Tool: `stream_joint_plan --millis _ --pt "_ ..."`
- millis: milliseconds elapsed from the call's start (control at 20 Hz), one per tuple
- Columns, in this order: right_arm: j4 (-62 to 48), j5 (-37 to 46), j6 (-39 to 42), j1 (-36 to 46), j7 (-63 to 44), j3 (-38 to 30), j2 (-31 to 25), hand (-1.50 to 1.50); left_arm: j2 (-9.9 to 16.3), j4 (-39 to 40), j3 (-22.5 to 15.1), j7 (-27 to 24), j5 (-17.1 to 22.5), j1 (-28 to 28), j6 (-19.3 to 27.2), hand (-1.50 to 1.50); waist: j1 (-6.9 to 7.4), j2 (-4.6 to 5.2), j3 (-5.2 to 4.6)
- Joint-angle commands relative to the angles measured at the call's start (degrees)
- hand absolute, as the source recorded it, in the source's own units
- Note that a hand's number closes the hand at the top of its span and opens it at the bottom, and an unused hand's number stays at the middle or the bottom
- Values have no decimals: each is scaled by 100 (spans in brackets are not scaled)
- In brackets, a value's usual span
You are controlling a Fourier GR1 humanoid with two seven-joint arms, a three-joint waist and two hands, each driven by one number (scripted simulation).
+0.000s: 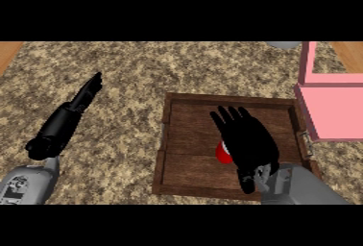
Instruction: Pick the can from the tray and place it in the cardboard box
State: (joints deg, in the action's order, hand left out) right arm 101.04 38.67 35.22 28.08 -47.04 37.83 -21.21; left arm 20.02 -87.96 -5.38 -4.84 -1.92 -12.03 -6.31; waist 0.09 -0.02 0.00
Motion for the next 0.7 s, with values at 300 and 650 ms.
stream_joint_plan --millis 300,650 --pt "-941 998 -330 -312 980 38 456 150 -337 -245 -6 156 -361 102 -73 0 26 2 1" --pt "-1017 1644 -1073 -234 2237 76 111 150 -334 -26 145 -108 -444 193 -205 0 8 8 1"
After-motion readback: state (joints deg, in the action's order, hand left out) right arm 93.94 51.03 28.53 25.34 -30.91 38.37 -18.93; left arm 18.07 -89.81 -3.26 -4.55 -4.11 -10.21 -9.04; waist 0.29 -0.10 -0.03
